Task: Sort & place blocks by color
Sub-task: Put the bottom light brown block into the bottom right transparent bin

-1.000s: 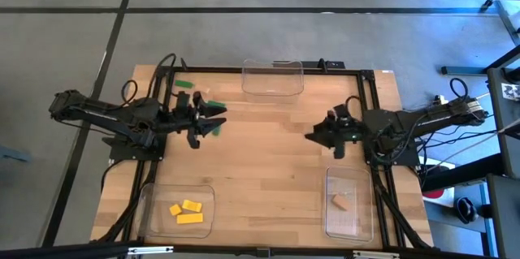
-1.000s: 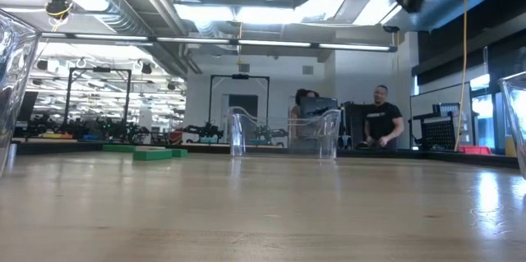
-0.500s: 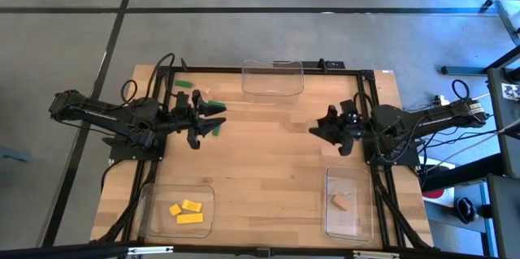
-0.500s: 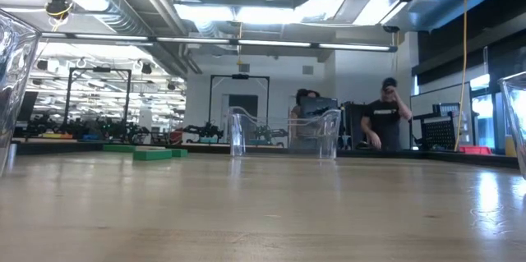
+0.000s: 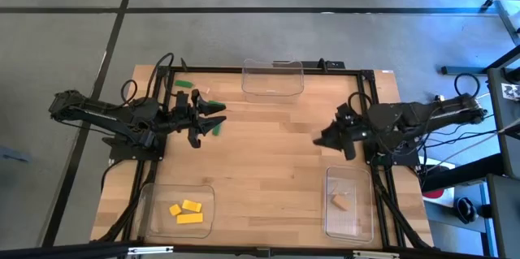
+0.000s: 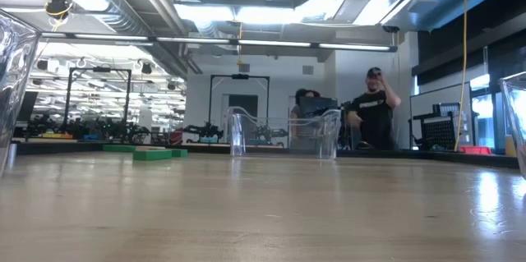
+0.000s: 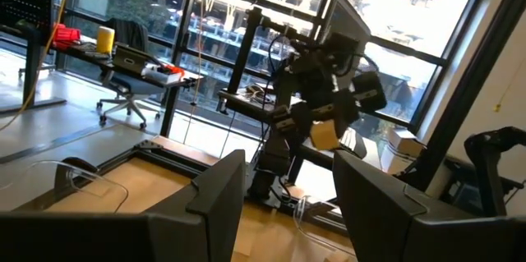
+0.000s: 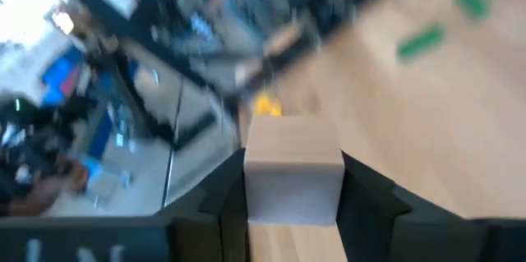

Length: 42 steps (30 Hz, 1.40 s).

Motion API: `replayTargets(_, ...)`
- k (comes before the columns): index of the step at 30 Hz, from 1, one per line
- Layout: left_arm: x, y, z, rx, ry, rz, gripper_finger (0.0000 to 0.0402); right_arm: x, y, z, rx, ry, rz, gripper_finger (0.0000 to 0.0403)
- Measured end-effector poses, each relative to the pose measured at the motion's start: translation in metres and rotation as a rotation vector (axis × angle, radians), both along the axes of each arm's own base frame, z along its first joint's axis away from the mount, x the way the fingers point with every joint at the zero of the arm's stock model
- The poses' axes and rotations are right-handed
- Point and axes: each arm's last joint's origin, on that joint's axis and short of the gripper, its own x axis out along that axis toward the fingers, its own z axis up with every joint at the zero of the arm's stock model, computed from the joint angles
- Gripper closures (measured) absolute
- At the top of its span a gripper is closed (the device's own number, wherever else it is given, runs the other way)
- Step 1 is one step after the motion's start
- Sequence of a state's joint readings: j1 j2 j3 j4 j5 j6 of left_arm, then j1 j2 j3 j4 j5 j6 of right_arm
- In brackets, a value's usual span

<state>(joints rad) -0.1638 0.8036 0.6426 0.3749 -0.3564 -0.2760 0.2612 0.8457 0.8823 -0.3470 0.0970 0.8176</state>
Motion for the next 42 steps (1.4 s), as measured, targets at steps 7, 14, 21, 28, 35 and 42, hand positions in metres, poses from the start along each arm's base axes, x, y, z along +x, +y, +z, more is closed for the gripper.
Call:
replayTargets(7, 0.0, 0.0, 0.0, 0.0, 0.0, 0.0, 0.0225, 0.001, 0.041, -0.005, 0.134, 0.396, 0.185, 0.026)
replayTargets(14, 0.0, 0.0, 0.0, 0.047, 0.009, 0.009, 0.0225, -0.003, 0.101, -0.057, 0.179, 0.809, 0.306, 0.026)
replayTargets(21, 0.0, 0.0, 0.0, 0.048, 0.01, 0.011, 0.0225, -0.015, 0.117, -0.109, 0.073, 1.117, 0.195, 0.026)
replayTargets(28, 0.0, 0.0, 0.0, 0.048, 0.01, 0.011, 0.0225, -0.018, 0.109, -0.148, 0.094, 1.218, 0.038, 0.026)
replayTargets(35, 0.0, 0.001, 0.0, 0.042, 0.009, 0.037, 0.0225, -0.021, 0.106, -0.163, 0.113, 1.226, -0.035, 0.026)
replayTargets(42, 0.0, 0.001, 0.0, 0.042, 0.008, 0.039, 0.0225, -0.024, 0.103, -0.17, 0.109, 1.233, -0.042, 0.026)
